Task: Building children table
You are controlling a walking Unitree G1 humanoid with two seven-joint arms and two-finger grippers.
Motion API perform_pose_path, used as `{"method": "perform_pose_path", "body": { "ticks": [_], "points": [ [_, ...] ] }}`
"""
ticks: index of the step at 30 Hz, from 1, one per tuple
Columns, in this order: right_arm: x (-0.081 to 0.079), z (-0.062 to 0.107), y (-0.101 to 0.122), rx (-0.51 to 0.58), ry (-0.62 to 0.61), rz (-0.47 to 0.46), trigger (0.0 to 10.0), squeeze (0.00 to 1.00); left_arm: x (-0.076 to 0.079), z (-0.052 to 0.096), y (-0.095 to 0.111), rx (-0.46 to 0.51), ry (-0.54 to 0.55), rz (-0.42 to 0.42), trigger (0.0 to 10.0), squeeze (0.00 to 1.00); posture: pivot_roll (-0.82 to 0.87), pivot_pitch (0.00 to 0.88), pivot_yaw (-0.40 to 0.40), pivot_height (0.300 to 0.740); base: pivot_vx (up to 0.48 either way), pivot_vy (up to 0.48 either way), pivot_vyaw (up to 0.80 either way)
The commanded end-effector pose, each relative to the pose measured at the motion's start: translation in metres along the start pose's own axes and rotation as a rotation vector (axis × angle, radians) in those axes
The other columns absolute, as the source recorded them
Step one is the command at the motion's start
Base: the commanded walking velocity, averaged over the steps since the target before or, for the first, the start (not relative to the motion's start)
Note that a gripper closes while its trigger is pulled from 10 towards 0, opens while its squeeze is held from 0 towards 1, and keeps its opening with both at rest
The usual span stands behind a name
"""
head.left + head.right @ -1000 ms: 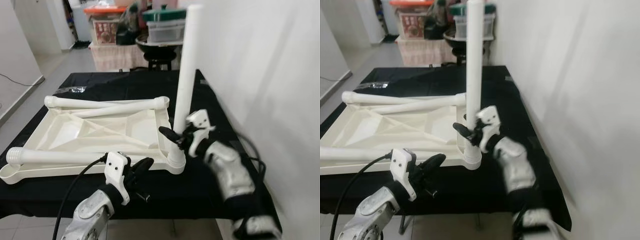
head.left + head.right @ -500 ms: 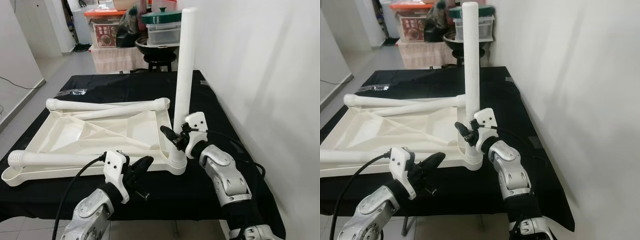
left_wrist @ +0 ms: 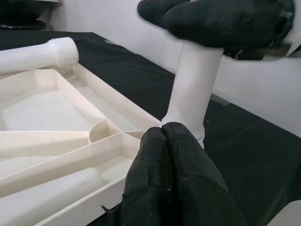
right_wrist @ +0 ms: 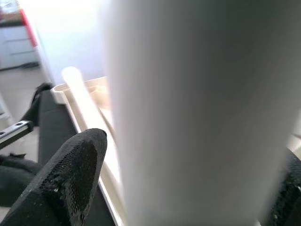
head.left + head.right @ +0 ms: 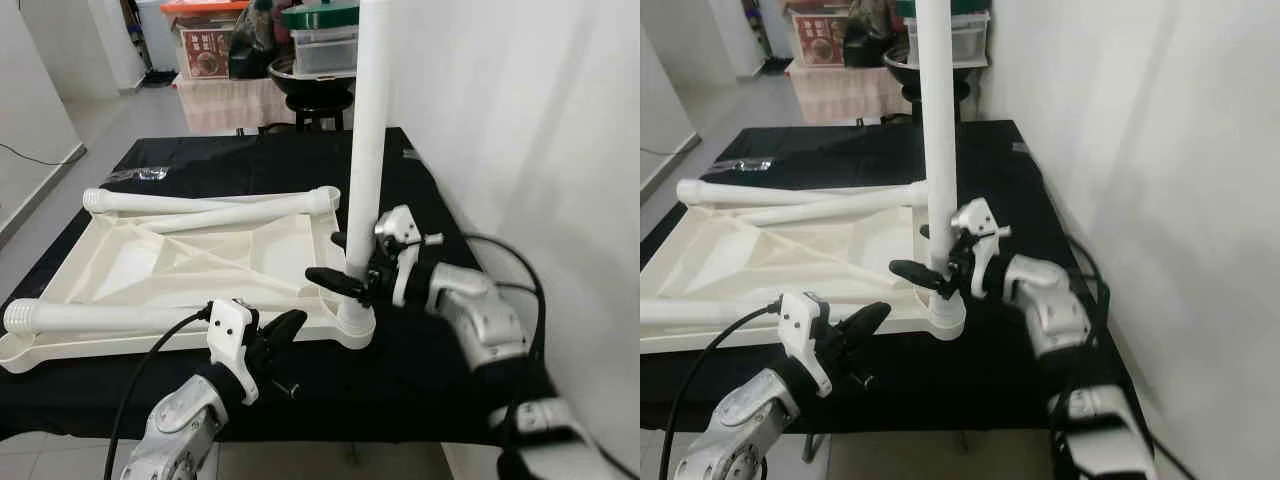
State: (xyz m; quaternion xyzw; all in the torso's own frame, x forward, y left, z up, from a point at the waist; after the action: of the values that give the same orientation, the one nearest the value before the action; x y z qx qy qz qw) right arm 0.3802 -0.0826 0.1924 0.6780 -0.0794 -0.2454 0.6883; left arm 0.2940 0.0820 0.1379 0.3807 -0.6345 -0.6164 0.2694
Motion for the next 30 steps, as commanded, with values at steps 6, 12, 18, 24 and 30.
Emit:
{"method": "perform_pose_path", "body": {
  "ticks": [6,12,18,24,30],
  "points": [
    [-0.007,0.003,0.003,-0.038,0.171,-0.041,2.4,0.0,0.0,0.001,-0.006,-0.023,0.0,0.009,10.0,0.0,-0.03,0.0,-0.007,0.74,0.0,0.0,0.0],
    [-0.009,0.004,0.004,-0.043,0.227,-0.064,0.0,0.0,0.0,0.001,-0.006,-0.024,0.001,0.009,10.0,0.0,-0.03,0.0,-0.008,0.74,0.0,0.0,0.0],
    [-0.008,0.006,-0.002,-0.037,0.223,-0.069,0.0,0.0,0.001,0.001,-0.005,-0.023,0.001,0.01,10.0,0.0,-0.03,0.0,-0.004,0.74,0.0,0.0,0.0],
    [0.0,0.008,-0.011,0.013,0.105,-0.081,0.0,0.0,0.001,0.001,-0.005,-0.023,-0.001,0.013,10.0,0.0,-0.04,0.0,-0.001,0.74,0.0,0.0,0.0],
    [0.025,-0.001,-0.03,0.215,-0.397,-0.186,0.0,0.0,0.0,0.003,-0.005,-0.023,0.001,0.011,10.0,0.0,-0.04,0.0,-0.018,0.74,0.0,0.0,0.0]
  ]
}}
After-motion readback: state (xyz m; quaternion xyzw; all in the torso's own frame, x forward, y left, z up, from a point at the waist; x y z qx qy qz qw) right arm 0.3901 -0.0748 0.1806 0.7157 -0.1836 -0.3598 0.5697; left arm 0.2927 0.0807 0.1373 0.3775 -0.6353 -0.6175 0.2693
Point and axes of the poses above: a point about 5 cm out from each wrist's last joint towards the gripper, its own z axis pointing back from the gripper into the wrist, its own y axis along the axis of the wrist's last joint, x = y × z, the point moved 6 cm from there along -z, pointing out of the wrist towards the gripper, and after that the axes turned 15 degrees about -z, right-handed, at the moved point
